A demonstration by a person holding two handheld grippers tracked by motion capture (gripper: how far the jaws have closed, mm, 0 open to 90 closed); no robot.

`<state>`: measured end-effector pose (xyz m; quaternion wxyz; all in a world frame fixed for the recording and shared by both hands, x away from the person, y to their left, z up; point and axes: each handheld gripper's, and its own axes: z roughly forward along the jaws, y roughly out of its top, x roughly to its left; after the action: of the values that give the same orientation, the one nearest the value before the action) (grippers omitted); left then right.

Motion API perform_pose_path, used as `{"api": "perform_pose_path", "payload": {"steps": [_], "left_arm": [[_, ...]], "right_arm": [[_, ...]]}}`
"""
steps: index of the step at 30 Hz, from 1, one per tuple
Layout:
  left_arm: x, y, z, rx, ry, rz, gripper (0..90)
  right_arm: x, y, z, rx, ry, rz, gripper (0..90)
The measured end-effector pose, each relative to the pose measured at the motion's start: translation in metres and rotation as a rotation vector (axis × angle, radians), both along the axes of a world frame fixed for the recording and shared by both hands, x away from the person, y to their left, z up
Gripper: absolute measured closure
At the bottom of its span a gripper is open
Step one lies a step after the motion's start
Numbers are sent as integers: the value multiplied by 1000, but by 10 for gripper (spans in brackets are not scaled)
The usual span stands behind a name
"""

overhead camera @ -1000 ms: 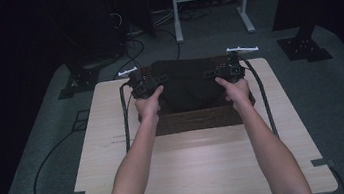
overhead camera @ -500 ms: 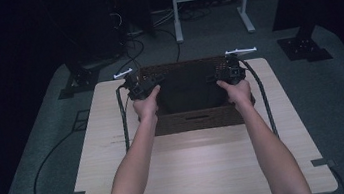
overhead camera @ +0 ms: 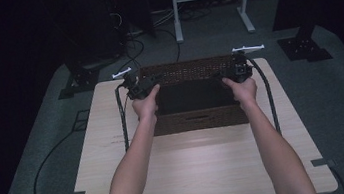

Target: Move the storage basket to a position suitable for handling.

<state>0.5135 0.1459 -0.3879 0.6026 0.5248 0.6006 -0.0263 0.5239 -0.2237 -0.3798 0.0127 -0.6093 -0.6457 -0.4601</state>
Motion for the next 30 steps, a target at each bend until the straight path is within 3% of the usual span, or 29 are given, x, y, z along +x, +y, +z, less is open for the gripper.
{"api": "perform_pose_path", "payload": {"steps": [11, 30], "left_arm": [[-7, -3, 7, 6, -23, -28, 413], [-30, -1, 16, 7, -54, -74, 365]], "right_arm": [[-8, -13, -1, 61, -4, 11, 501], [-38, -27, 4, 100, -48, 85, 426]]}}
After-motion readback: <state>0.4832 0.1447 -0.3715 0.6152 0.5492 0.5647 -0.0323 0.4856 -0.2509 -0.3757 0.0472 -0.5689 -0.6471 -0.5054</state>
